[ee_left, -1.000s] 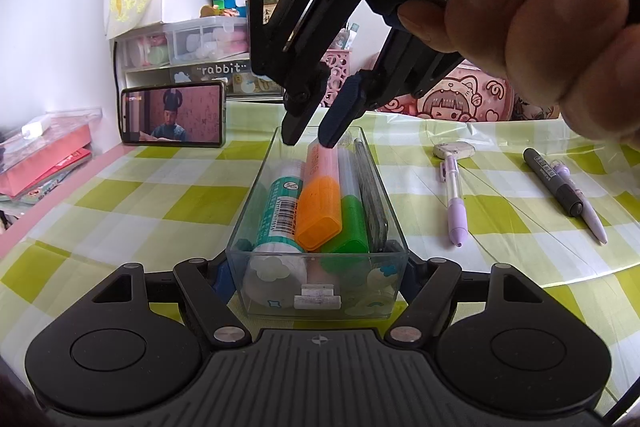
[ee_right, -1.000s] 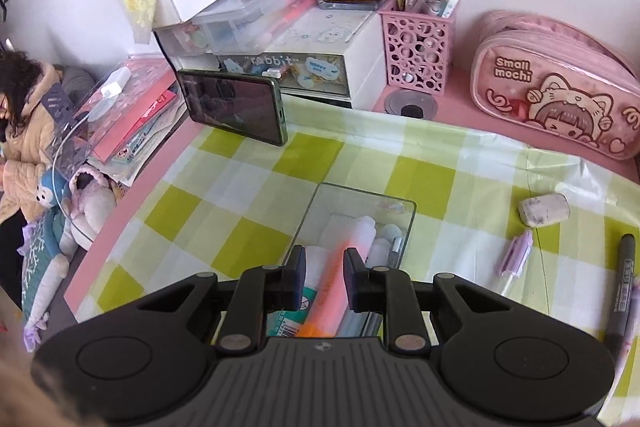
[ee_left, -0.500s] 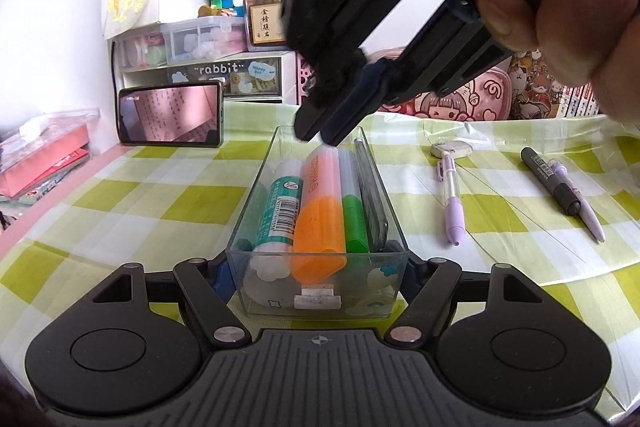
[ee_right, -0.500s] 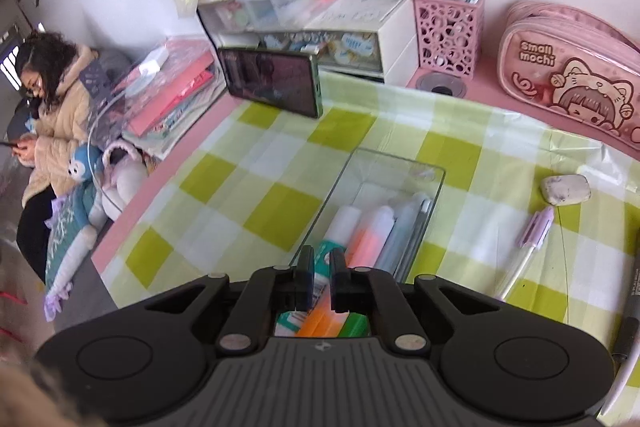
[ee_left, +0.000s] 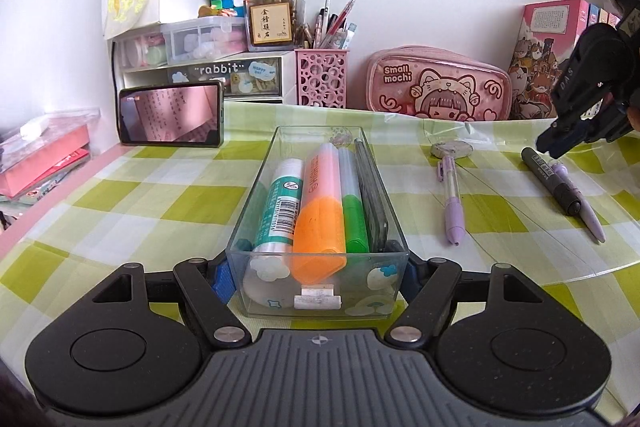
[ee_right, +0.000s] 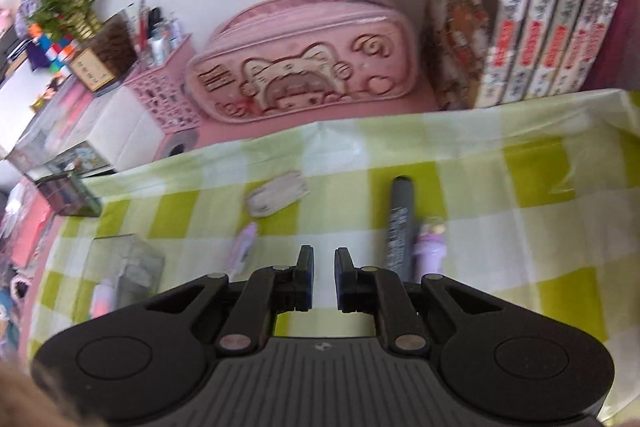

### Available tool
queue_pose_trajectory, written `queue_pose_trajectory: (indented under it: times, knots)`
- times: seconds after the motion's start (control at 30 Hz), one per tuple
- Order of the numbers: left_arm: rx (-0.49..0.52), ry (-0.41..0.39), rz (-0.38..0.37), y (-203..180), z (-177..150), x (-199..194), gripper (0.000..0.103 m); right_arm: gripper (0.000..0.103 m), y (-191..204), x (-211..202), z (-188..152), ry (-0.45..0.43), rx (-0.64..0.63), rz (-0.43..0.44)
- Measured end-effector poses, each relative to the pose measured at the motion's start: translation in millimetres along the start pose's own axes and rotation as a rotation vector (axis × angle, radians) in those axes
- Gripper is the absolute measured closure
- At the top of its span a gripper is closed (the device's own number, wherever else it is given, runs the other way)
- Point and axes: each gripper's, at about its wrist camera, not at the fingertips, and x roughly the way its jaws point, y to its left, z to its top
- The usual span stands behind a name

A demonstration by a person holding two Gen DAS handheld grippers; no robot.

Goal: Organize stationery
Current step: 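Move the right gripper to the black marker and grasp it, then lower the black marker into the clear box and open the right gripper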

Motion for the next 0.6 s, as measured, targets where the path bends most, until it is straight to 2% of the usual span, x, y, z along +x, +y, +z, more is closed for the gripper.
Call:
queue_pose_trajectory:
  times: [0.23, 0.4, 0.5, 0.6]
  knots:
    - [-0.002, 0.001, -0.001, 1, -1, 0, 0.03, 0.078, -24, 4, 0, 0.028, 0.003, -0.044]
    - [-0.002, 0.001, 0.0, 1, 0, 0, 0.03, 0.078, -12, 9, 0, 0.036, -0.045, -0.029]
    - [-0.002, 0.001, -0.001, 1, 0, 0, 0.03, 0.078, -3, 20, 4, 0.058, -0.079, -0.058]
    - [-0.002, 0.001, 0.0, 1, 0, 0, 0.03, 0.074, 1, 30, 6, 0.082, -0.099, -0.08]
